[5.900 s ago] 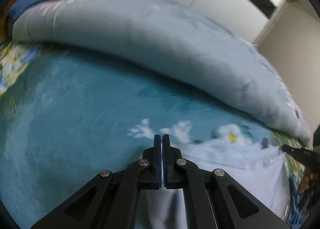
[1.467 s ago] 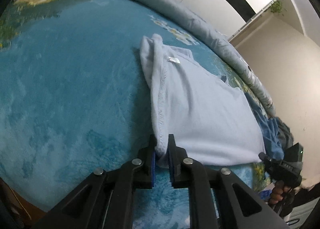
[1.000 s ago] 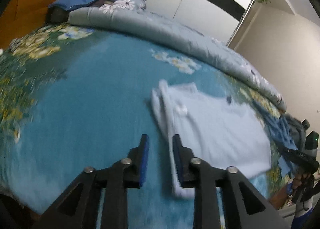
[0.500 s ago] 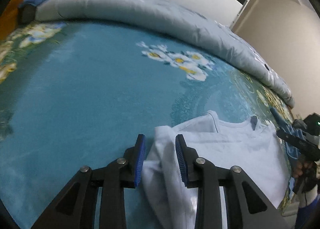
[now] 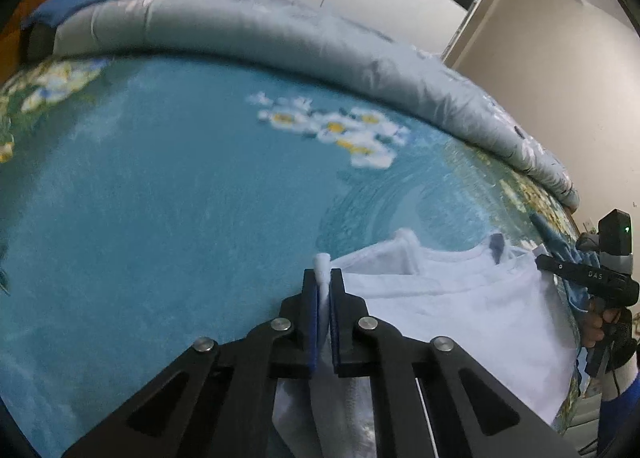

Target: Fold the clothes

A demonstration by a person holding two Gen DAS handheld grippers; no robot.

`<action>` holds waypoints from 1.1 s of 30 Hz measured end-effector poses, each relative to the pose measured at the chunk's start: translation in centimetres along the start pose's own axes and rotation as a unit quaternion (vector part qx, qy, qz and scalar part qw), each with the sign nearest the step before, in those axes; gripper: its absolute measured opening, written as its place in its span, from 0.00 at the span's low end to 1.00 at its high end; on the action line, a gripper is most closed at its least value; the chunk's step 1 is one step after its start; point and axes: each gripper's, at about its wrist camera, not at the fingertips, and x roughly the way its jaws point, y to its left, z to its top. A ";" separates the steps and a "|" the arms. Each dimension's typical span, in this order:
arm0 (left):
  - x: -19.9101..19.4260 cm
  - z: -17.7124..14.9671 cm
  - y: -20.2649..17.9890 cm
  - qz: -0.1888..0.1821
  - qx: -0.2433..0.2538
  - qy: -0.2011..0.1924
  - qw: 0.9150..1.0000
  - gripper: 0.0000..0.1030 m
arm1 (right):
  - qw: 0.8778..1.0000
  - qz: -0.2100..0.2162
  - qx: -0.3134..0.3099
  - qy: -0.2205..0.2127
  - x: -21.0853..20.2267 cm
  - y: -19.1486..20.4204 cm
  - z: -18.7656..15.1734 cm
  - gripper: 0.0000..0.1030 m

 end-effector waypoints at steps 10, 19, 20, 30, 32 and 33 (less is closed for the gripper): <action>-0.7 2.9 -1.0 0.010 0.029 -0.029 0.999 0.04 | 0.999 0.002 -0.015 -0.047 -2.4 0.3 1.8 0.04; 4.9 1.8 0.7 0.039 0.011 0.043 0.998 0.06 | 0.999 -0.013 0.029 0.008 2.5 -2.5 1.6 0.04; 5.1 1.7 0.9 0.039 0.005 0.046 0.998 0.07 | 0.999 -0.012 0.033 0.009 2.6 -2.6 1.6 0.04; -3.2 -0.1 -0.2 0.085 -0.013 -0.028 0.996 0.35 | 0.998 -0.037 0.001 -0.058 -4.3 -1.2 -0.5 0.41; -5.0 -1.5 -1.0 0.077 -0.033 -0.038 0.996 0.36 | 0.998 -0.013 0.021 -0.057 -5.7 -1.9 -2.5 0.47; -5.7 -2.2 -1.5 0.067 -0.041 -0.041 0.996 0.37 | 0.998 0.001 0.037 -0.050 -6.1 -2.5 -3.8 0.48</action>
